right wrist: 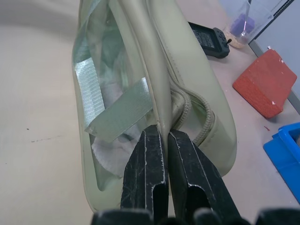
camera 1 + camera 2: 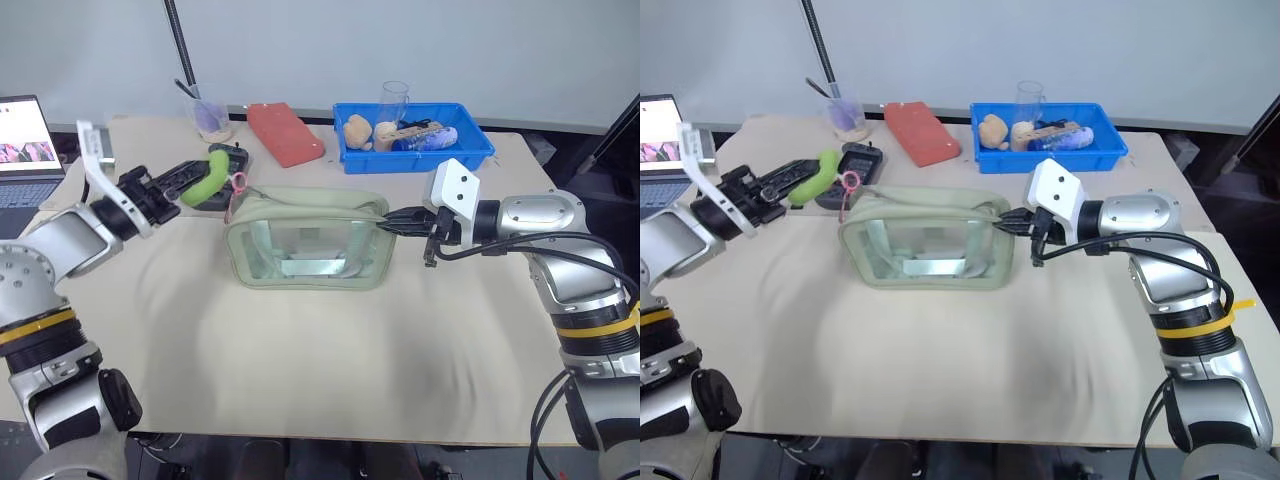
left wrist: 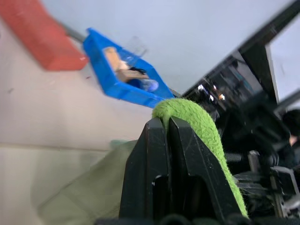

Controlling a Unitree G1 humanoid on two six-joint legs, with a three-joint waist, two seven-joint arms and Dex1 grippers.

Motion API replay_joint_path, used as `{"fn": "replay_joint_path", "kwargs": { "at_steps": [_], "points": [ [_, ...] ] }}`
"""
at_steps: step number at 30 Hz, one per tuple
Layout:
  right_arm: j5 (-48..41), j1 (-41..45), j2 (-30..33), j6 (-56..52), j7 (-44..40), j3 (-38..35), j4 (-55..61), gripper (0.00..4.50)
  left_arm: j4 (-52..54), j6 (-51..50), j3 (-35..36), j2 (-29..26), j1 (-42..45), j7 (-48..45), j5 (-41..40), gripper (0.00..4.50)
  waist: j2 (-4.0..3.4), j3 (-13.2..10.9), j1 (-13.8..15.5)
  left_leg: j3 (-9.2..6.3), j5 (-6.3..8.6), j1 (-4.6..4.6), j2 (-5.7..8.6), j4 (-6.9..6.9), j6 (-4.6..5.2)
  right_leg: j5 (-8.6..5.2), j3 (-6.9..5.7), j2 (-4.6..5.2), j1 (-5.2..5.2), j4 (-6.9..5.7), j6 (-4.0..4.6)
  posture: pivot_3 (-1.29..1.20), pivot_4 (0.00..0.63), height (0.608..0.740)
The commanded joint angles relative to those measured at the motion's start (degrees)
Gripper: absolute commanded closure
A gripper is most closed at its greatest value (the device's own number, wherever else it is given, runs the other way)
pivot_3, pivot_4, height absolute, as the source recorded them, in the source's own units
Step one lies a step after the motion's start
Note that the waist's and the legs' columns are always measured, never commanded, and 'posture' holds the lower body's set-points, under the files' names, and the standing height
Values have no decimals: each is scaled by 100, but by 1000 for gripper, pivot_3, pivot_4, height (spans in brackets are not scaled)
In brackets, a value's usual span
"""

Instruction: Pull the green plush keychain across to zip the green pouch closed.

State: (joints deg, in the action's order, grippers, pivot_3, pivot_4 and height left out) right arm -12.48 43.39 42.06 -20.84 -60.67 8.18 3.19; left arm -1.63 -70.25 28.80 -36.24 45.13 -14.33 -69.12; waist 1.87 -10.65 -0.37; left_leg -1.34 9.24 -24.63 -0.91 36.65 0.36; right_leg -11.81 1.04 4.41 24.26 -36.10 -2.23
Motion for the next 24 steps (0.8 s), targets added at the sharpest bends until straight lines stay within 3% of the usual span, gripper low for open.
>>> {"fn": "replay_joint_path", "kwargs": {
  "at_steps": [1, 9, 12, 16, 22, 24],
  "points": [
    [-1, 125, -14, 63, 90, -189, 65, 4500, 413, 41, -561, 8, 308, -121, 193, 4409, 0, 0, -17, 0, 0, 0, 0, 0, 0, 0, 1, 0, 0, 0, -1, 0, 150, 740],
    [10, 41, -41, 51, 140, -201, 149, 4500, 666, 761, -2085, -309, 247, -778, 1772, 4409, 0, 0, -54, 1, 0, 0, -2, -2, 0, 0, 2, -5, 4, -2, 0, 0, 150, 740],
    [8, 9, -30, 54, 162, -205, 173, 4500, 655, 976, -2184, -322, 213, -1038, 2013, 4409, 0, 0, -44, 1, 0, 0, -3, -4, 0, -1, 2, -5, 5, 0, 1, 0, 150, 740],
    [-5, -38, -10, 28, 189, -220, 235, 4500, 678, 1115, -2041, -346, 229, -1343, 2092, 3084, 0, 0, -36, 1, 0, -1, -2, -4, 0, -3, 2, -2, 4, 3, -4, 0, 150, 740],
    [-5, -45, 11, 23, 200, -230, 243, 4500, 967, 869, -1689, -582, 265, -1523, 1890, 257, 0, 0, -46, 1, 0, -1, -3, -4, 0, -6, 2, -3, 5, 2, -8, 0, 150, 740],
    [-3, -29, 6, 28, 192, -217, 236, 4500, 1004, 851, -1543, -695, 296, -1512, 1885, 54, 0, 0, -48, 1, 0, -1, -4, -4, 0, -7, 2, -4, 5, 1, -10, 0, 150, 740]
  ]
}}
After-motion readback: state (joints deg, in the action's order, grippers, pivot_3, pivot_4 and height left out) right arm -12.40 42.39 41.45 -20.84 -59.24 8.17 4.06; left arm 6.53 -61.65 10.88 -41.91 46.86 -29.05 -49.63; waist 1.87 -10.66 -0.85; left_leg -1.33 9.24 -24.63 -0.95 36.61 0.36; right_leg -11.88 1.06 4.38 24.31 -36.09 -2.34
